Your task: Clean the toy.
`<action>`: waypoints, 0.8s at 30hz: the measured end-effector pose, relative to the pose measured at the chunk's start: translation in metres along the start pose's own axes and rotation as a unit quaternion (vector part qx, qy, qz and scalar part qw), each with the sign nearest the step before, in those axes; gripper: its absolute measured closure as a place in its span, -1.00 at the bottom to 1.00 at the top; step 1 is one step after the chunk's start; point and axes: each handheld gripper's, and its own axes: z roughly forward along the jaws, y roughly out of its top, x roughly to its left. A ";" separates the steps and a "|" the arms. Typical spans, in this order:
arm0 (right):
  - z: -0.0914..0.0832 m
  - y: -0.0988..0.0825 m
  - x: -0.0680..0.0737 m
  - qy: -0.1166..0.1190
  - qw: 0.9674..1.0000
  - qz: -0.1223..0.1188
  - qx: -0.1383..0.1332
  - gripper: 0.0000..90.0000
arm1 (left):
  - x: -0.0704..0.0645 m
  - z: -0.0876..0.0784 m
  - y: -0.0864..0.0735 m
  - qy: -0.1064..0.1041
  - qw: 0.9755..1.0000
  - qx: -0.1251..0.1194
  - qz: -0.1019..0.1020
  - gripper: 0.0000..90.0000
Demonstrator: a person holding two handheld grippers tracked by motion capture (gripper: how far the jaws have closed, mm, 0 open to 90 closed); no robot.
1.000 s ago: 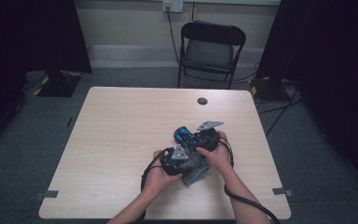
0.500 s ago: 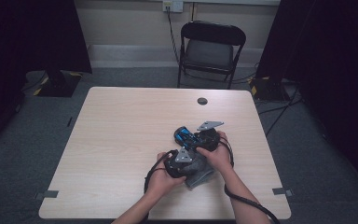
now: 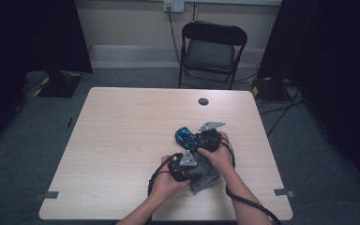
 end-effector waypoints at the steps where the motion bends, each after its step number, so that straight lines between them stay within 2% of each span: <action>1: 0.000 0.000 0.000 0.000 1.000 0.000 0.000 -0.04 | -0.002 0.001 0.000 -0.002 1.000 0.001 0.001 0.56; 13: 0.000 -0.001 0.000 0.001 1.000 0.001 -0.003 -0.04 | -0.011 0.001 0.003 -0.026 1.000 -0.001 0.009 0.56; 20: -0.001 -0.001 0.000 0.001 1.000 0.002 -0.003 -0.04 | -0.013 -0.006 0.007 -0.029 0.999 -0.004 0.014 0.56; 24: -0.001 -0.002 0.000 0.001 1.000 0.002 -0.003 -0.04 | -0.009 -0.016 0.009 -0.022 1.000 -0.010 0.013 0.56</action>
